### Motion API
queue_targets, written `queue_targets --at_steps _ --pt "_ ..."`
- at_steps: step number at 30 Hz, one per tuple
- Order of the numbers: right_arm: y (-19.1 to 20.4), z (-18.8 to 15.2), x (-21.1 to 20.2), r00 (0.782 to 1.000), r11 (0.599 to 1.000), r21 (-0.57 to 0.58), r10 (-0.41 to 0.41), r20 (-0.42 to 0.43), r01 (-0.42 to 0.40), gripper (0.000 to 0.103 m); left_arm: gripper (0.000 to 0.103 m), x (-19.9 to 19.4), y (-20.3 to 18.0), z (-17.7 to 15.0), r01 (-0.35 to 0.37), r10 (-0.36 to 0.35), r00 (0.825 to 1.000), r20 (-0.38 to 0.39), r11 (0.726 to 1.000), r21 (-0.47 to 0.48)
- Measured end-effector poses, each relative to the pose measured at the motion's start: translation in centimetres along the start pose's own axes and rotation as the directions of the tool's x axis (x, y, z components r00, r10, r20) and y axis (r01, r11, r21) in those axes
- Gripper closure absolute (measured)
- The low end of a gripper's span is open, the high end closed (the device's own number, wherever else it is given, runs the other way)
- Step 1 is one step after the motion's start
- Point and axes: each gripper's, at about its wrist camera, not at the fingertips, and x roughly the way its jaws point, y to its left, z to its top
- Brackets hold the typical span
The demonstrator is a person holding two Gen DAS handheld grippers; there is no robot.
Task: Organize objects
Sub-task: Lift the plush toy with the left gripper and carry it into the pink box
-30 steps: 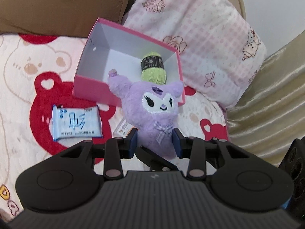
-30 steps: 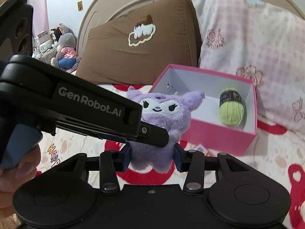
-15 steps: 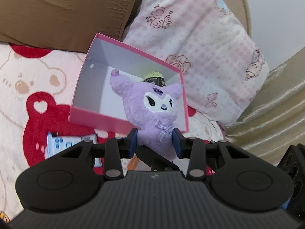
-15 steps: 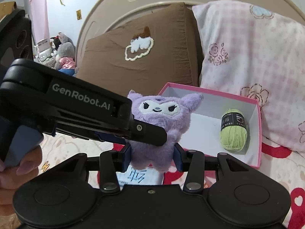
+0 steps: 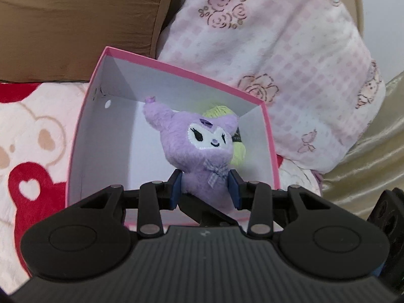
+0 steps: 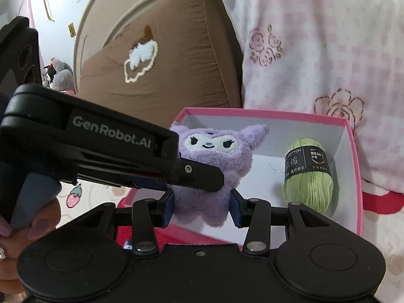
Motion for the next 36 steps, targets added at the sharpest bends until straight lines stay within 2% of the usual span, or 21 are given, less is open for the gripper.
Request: queue_targets --at_steps 3,9,14,20,24,28,32,36 --pt "-1.3 0.6 1.6 0.999 1.000 0.030 0.000 -0.035 0.001 0.054 0.066 1.8 0.1 0.7 -0.006 0.006 1.000 -0.006 1.000 0.004" --pt "-2.3 1.5 4.0 0.996 1.000 -0.010 -0.029 -0.083 0.028 0.054 0.066 4.1 1.1 2.3 0.025 -0.026 0.999 -0.037 0.999 -0.032" --pt "-3.7 2.2 5.9 0.991 1.000 0.014 -0.020 -0.135 0.022 0.054 0.066 6.2 1.6 3.3 0.011 -0.012 0.998 -0.058 0.999 -0.033" --pt "-4.6 2.7 9.1 0.971 0.998 0.024 -0.051 -0.234 0.059 0.054 0.066 8.8 3.3 3.5 0.010 -0.016 0.998 -0.067 0.995 -0.095" --pt "-4.6 3.7 11.4 0.944 0.995 0.001 -0.090 -0.317 0.095 0.054 0.065 10.0 4.4 3.9 0.016 -0.027 0.997 -0.069 0.988 -0.153" --pt "-5.3 3.7 12.9 0.928 0.996 0.020 -0.072 -0.366 0.085 0.054 0.066 11.2 5.1 4.0 0.003 -0.022 0.994 -0.105 0.985 -0.174" --pt "-5.3 3.2 13.8 0.921 0.997 0.017 -0.060 -0.385 0.072 0.054 0.064 11.3 5.5 3.7 -0.007 -0.013 0.994 -0.110 0.984 -0.180" --pt "-4.9 3.3 14.4 0.917 0.995 -0.036 -0.104 -0.385 0.097 0.054 0.064 11.0 5.5 3.8 -0.013 -0.007 0.994 -0.110 0.984 -0.180"
